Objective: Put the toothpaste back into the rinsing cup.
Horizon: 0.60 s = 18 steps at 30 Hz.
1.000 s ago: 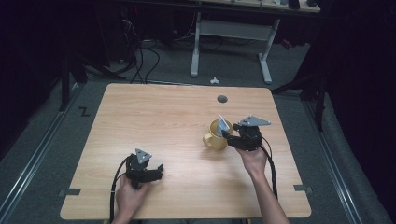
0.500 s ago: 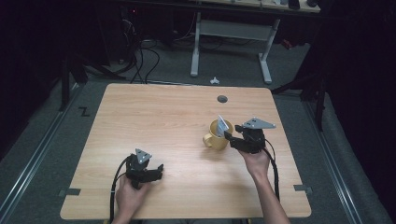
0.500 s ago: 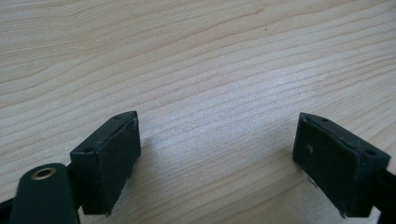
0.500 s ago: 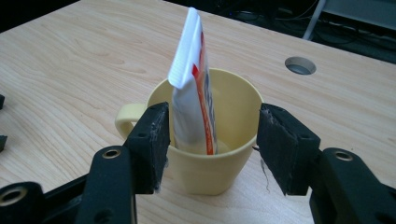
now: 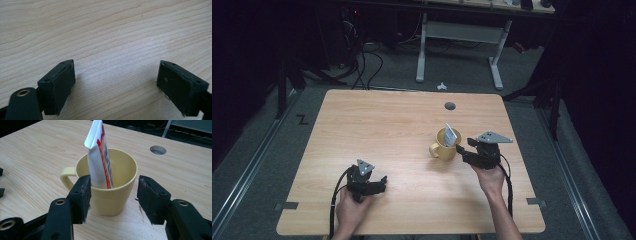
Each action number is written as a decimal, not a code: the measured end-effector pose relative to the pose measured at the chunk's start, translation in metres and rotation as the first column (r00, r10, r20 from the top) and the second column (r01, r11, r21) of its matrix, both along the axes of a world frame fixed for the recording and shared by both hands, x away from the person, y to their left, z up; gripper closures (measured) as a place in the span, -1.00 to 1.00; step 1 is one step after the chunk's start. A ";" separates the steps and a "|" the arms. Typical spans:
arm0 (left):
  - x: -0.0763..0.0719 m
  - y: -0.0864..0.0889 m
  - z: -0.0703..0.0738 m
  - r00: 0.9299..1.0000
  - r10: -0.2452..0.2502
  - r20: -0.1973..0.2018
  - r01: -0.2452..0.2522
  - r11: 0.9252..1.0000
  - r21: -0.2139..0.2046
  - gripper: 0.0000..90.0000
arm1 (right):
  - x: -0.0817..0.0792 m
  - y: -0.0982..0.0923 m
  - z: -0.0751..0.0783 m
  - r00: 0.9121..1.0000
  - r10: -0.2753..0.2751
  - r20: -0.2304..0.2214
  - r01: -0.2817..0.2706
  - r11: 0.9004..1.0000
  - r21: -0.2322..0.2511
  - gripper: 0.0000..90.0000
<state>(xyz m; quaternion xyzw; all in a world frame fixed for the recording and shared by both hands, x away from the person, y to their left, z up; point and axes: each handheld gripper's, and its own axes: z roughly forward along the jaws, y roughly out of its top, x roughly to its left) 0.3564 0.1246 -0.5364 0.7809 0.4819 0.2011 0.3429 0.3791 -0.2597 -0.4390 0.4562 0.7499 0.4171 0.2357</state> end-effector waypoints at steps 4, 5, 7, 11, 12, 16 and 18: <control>0.000 0.000 0.000 1.000 0.000 0.000 0.000 1.000 0.000 -0.66 | -0.002 -0.003 -0.001 1.000 -0.003 0.004 0.003 1.000 0.007 0.01; 0.000 0.000 0.000 1.000 0.000 0.000 0.000 1.000 0.000 -0.66 | -0.003 -0.004 -0.001 1.000 -0.005 0.003 0.005 1.000 0.007 0.01; 0.000 0.000 0.000 1.000 0.000 0.000 0.000 1.000 0.000 -0.66 | -0.004 -0.005 -0.001 1.000 -0.005 0.004 0.004 1.000 0.009 0.01; 0.000 0.000 0.000 1.000 0.000 0.000 0.000 1.000 0.000 -0.66 | -0.005 -0.006 -0.001 1.000 -0.011 0.004 0.011 1.000 0.015 0.01; 0.000 0.000 0.000 1.000 0.000 0.000 0.000 1.000 0.000 -0.66 | -0.006 -0.007 -0.002 1.000 -0.012 0.003 0.012 1.000 0.015 0.01; 0.000 0.000 0.000 1.000 0.000 0.000 0.000 1.000 0.000 -0.66 | -0.007 -0.009 -0.003 1.000 -0.017 0.001 0.017 1.000 0.017 0.03; 0.000 0.000 0.000 1.000 0.000 0.000 0.000 1.000 0.000 -0.66 | -0.008 -0.011 -0.004 1.000 -0.020 0.001 0.020 1.000 0.019 0.03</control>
